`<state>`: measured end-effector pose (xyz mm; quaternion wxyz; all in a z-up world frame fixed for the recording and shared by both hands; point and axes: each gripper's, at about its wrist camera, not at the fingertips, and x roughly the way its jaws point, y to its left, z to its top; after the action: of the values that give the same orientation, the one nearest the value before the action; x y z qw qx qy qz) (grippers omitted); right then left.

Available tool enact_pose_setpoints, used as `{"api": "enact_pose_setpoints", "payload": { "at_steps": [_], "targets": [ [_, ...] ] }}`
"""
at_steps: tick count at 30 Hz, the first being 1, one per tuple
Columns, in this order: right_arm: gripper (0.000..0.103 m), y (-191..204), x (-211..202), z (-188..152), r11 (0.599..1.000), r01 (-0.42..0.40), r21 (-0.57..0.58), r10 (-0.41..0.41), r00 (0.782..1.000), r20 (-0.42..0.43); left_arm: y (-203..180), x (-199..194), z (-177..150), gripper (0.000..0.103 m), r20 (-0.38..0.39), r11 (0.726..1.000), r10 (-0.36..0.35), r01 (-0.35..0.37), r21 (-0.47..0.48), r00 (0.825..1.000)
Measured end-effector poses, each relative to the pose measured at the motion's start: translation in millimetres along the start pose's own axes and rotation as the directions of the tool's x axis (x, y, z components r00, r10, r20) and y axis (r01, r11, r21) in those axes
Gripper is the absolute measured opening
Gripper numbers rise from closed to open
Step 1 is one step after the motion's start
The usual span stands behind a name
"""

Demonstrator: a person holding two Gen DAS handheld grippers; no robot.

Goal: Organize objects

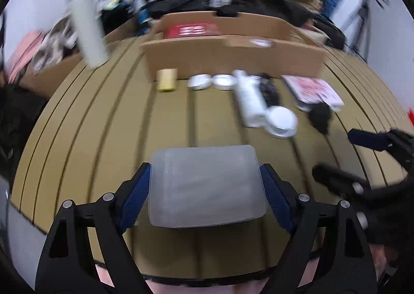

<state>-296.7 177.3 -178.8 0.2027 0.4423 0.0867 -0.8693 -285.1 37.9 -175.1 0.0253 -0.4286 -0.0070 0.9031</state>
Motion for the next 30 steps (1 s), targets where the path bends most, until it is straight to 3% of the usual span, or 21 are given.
{"api": "enact_pose_setpoints", "payload": {
  "at_steps": [2,5,7,8,9,12,16,19,20,21,23,24,26,30],
  "targets": [
    [0.085,3,15,13,1.000,-0.016,0.011,0.016,1.000,-0.008,23,-2,3,0.080,-0.004,0.997,-0.026,0.026,-0.067,1.000],
    [0.085,10,30,31,0.999,-0.035,0.033,0.035,0.999,0.000,37,5,7,0.081,-0.016,0.996,0.010,-0.011,-0.085,1.000],
    [0.085,16,33,36,0.997,-0.065,0.042,0.064,0.998,0.009,38,6,11,0.085,-0.038,0.994,-0.054,0.050,-0.100,0.998],
    [0.085,19,33,37,0.997,-0.060,0.039,0.059,0.998,0.015,38,5,13,0.088,-0.056,0.982,-0.145,0.137,-0.130,0.988],
    [0.085,20,32,36,0.998,-0.049,0.037,0.048,0.999,0.019,40,1,15,0.087,-0.069,0.956,-0.247,0.231,-0.181,0.967],
    [0.083,7,21,28,0.996,-0.024,0.083,0.022,0.999,0.031,46,-12,14,0.093,-0.024,0.887,-0.426,0.412,-0.210,0.904],
    [0.083,-10,1,18,0.987,-0.065,0.145,0.063,0.998,0.020,64,-20,4,0.093,-0.024,0.920,-0.348,0.336,-0.201,0.937],
    [0.081,2,-5,12,0.971,-0.175,0.163,0.176,0.984,0.007,74,-18,-5,0.090,-0.044,0.907,-0.364,0.343,-0.243,0.930],
    [0.081,10,-3,11,0.969,-0.195,0.154,0.197,0.980,0.004,73,-17,-6,0.087,-0.046,0.897,-0.385,0.362,-0.253,0.922],
    [0.072,18,2,11,0.968,-0.203,0.147,0.206,0.978,-0.006,69,-14,-5,0.075,-0.052,0.889,-0.405,0.379,-0.258,0.913],
    [0.056,30,14,13,0.959,-0.244,0.144,0.250,0.968,-0.024,59,-5,-7,0.048,-0.075,0.878,-0.433,0.402,-0.261,0.898],
    [0.054,30,17,14,0.948,-0.274,0.160,0.281,0.960,-0.021,52,2,-8,0.026,-0.091,0.874,-0.442,0.406,-0.265,0.892],
    [0.052,26,28,13,0.907,-0.355,0.227,0.368,0.930,-0.016,46,3,-13,0.028,-0.049,0.870,-0.435,0.406,-0.279,0.899],
    [0.048,9,28,4,0.862,-0.377,0.338,0.404,0.915,-0.010,38,2,-17,0.027,-0.068,0.863,-0.450,0.413,-0.290,0.891]
  ]
}}
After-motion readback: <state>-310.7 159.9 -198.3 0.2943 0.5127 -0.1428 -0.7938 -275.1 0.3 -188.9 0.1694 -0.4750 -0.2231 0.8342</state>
